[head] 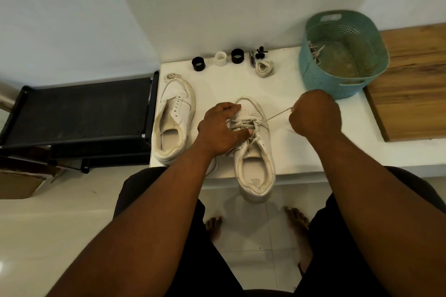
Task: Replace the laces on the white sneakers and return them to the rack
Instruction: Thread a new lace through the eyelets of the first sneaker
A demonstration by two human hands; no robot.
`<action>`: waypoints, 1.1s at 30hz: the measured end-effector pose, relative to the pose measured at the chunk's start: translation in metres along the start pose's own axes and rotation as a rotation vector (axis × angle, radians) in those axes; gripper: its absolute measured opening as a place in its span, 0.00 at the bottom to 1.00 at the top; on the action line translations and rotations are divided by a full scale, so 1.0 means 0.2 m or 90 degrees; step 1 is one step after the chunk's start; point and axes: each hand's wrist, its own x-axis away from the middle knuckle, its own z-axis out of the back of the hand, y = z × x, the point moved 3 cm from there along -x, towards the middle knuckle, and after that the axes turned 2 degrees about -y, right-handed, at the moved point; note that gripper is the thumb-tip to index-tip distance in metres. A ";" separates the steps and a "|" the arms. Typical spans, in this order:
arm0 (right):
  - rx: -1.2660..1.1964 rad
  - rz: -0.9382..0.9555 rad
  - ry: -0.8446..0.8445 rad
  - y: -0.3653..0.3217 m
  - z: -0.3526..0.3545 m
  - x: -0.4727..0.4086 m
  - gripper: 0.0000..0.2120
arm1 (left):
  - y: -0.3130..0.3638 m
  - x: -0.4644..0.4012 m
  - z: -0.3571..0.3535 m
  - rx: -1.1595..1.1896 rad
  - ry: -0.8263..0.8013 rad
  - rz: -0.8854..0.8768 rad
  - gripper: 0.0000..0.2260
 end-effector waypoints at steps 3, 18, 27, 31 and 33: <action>-0.079 0.043 -0.066 -0.01 0.00 0.02 0.18 | 0.00 -0.01 0.00 -0.001 -0.001 0.002 0.45; -0.094 0.145 -0.118 -0.08 0.00 0.07 0.23 | 0.00 -0.01 0.00 0.023 0.006 -0.007 0.44; 0.047 0.044 -0.069 0.00 -0.03 0.01 0.10 | 0.01 0.00 0.01 0.027 -0.005 0.008 0.46; 0.006 0.081 -0.144 -0.03 -0.03 0.06 0.21 | 0.02 0.01 0.01 0.030 -0.005 0.015 0.46; -0.047 0.176 -0.167 -0.14 -0.04 0.12 0.18 | 0.03 0.01 0.01 0.025 -0.009 0.018 0.46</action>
